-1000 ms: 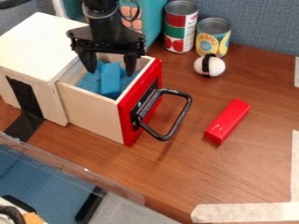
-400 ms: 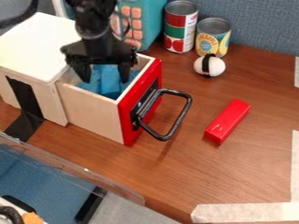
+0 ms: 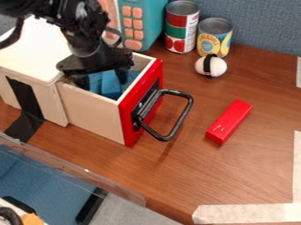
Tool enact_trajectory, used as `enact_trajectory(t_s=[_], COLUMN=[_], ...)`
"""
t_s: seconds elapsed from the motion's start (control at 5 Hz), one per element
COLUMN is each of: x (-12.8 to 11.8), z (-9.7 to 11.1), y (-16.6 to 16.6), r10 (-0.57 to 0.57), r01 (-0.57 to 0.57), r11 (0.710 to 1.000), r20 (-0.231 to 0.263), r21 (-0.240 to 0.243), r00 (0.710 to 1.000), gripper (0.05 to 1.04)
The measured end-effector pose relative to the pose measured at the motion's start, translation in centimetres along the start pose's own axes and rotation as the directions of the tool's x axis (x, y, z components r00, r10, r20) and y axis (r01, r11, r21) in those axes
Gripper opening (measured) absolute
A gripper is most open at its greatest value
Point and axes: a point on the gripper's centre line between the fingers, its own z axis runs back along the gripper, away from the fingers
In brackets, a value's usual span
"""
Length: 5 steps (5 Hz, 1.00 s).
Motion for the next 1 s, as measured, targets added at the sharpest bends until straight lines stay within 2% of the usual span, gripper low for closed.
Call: enact_trajectory(t_s=[0.2,0.4,0.6,0.8,1.0], x=[-0.1,-0.2,-0.3,-0.1,1.3], z=[-0.2,-0.9,-1.1,-0.3,2.1], y=[0.4,0.6,0.9,0.7,-1.2], r10=[0.048,0.105,0.111,0.102,0.059], r01=[-0.048,-0.105,-0.11,-0.102,-0.059], r11=[0.999,0.994,0.993,0.994,0.998], r20=[-0.009,-0.014,-0.028,-0.023,0.029], r21=[0.002,0.023,0.04,0.039,-0.007], r00=[0.999,0.994,0.993,0.994,0.998], gripper=[0.955,0.676,0.549,0.549,0.549])
